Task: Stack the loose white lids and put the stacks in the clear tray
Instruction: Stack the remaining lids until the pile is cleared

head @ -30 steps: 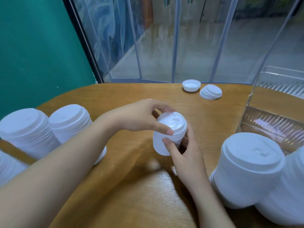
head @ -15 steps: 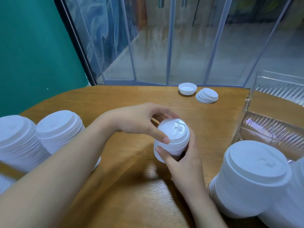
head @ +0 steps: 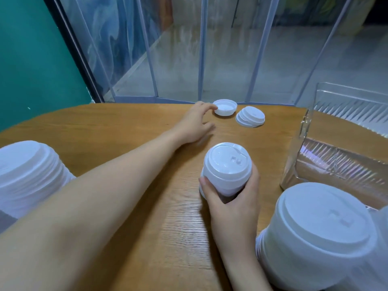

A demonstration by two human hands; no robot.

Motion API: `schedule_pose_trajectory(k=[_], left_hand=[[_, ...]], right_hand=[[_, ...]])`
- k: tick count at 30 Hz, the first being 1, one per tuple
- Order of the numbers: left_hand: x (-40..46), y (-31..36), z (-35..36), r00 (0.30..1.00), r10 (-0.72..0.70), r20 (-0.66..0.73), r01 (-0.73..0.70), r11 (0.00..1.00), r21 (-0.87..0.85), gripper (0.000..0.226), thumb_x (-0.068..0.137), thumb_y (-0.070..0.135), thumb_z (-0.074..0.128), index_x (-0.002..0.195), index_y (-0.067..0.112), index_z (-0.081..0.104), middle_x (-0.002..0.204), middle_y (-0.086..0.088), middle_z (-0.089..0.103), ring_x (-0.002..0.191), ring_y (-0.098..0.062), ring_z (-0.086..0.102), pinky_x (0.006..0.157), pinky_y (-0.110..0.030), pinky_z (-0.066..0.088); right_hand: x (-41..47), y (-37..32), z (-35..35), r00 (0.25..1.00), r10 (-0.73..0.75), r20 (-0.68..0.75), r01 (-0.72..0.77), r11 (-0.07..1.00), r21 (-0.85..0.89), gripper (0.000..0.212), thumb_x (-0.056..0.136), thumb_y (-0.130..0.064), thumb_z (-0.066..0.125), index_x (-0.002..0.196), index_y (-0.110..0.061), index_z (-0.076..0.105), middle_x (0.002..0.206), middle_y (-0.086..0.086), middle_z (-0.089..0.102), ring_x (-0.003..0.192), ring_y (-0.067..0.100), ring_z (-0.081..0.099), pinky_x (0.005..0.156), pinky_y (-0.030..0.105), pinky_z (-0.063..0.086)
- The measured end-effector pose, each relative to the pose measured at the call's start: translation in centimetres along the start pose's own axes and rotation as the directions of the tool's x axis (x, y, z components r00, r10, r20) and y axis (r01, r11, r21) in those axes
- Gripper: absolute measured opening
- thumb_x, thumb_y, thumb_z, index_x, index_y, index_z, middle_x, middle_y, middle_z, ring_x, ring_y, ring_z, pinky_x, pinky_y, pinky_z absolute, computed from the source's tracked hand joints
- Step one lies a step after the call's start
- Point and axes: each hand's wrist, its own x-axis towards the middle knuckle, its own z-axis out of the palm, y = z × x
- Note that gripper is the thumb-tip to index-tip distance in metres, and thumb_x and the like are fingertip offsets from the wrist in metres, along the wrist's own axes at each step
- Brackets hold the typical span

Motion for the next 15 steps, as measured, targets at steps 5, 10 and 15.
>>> schedule_pose_trajectory(k=[5, 10, 15], left_hand=[[4.4, -0.5, 2.5, 0.991, 0.032, -0.133, -0.029, 0.999, 0.023, 0.048, 0.095, 0.014, 0.067, 0.142, 0.018, 0.058, 0.144, -0.005, 0.048, 0.135, -0.022, 0.040, 0.109, -0.021, 0.024], [6.7, -1.6, 3.9, 0.991, 0.044, -0.130, -0.017, 0.979, 0.202, 0.025, 0.098, 0.026, 0.066, 0.122, 0.024, 0.071, 0.137, 0.000, 0.055, 0.131, -0.024, 0.042, 0.107, -0.033, 0.027], [6.1, -1.5, 3.5, 0.989, 0.043, -0.145, -0.003, 0.964, 0.264, 0.012, 0.096, 0.031, 0.068, 0.105, 0.026, 0.074, 0.119, 0.002, 0.064, 0.120, -0.025, 0.048, 0.093, -0.032, 0.025]], right_hand=[[0.0, 0.3, 0.1, 1.000, 0.026, 0.004, -0.026, 0.999, 0.028, 0.095, 0.071, -0.037, 0.092, 0.150, -0.037, 0.040, 0.145, -0.022, 0.053, 0.137, -0.002, 0.046, 0.114, 0.030, 0.039], [0.0, 0.5, 0.2, 1.000, 0.023, -0.006, -0.023, 1.000, 0.020, 0.095, 0.069, -0.040, 0.092, 0.148, -0.037, 0.041, 0.143, -0.021, 0.054, 0.136, 0.000, 0.047, 0.115, 0.034, 0.040], [0.2, 0.5, 0.2, 0.999, 0.034, -0.009, -0.034, 0.999, 0.003, 0.096, 0.068, -0.042, 0.092, 0.149, -0.039, 0.039, 0.145, -0.020, 0.053, 0.137, 0.002, 0.047, 0.116, 0.039, 0.040]])
